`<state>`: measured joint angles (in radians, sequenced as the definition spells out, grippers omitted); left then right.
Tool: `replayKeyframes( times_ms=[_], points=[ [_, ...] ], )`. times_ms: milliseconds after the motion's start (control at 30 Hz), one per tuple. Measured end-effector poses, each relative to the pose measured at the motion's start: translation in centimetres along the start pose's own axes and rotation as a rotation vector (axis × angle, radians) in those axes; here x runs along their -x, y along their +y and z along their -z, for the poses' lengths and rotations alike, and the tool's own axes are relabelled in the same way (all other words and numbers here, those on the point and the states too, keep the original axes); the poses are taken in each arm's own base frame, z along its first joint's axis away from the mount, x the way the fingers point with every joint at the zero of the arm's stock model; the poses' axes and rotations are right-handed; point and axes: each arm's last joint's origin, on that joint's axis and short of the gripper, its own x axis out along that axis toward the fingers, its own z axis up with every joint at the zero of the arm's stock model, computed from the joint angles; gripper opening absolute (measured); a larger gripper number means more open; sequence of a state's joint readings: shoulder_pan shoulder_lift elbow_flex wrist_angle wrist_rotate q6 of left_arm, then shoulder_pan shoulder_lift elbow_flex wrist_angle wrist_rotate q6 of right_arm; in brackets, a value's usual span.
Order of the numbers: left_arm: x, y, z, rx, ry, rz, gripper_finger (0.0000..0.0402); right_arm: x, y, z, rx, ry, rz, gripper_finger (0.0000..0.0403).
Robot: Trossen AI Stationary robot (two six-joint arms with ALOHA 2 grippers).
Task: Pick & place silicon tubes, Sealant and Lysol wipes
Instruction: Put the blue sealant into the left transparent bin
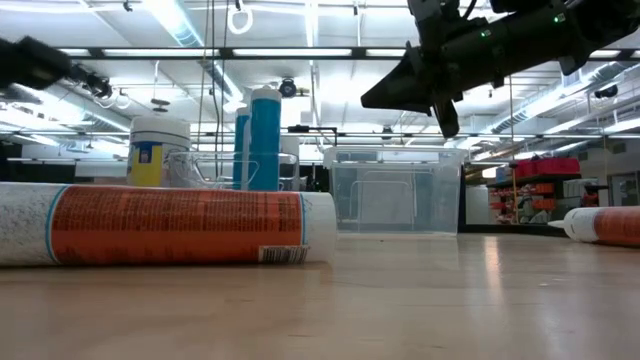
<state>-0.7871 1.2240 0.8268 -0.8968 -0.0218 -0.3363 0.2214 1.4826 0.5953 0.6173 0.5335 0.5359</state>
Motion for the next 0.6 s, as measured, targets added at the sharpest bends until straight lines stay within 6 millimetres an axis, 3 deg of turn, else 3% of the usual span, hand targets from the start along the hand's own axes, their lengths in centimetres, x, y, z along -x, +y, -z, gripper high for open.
replayKeyframes(
  times_ms=[233, 600],
  points=[
    [0.2, -2.4, 2.1, 0.030, 0.074, -0.060, 0.0287, 0.0, 0.0, 0.0, -0.006, 0.000, 0.000, 0.0006],
    [0.4, -4.5, 3.4, -0.053, 0.007, -0.132, 0.0287, 0.0, 0.1, 0.0, -0.032, 0.001, -0.003, 0.0006]
  ],
)
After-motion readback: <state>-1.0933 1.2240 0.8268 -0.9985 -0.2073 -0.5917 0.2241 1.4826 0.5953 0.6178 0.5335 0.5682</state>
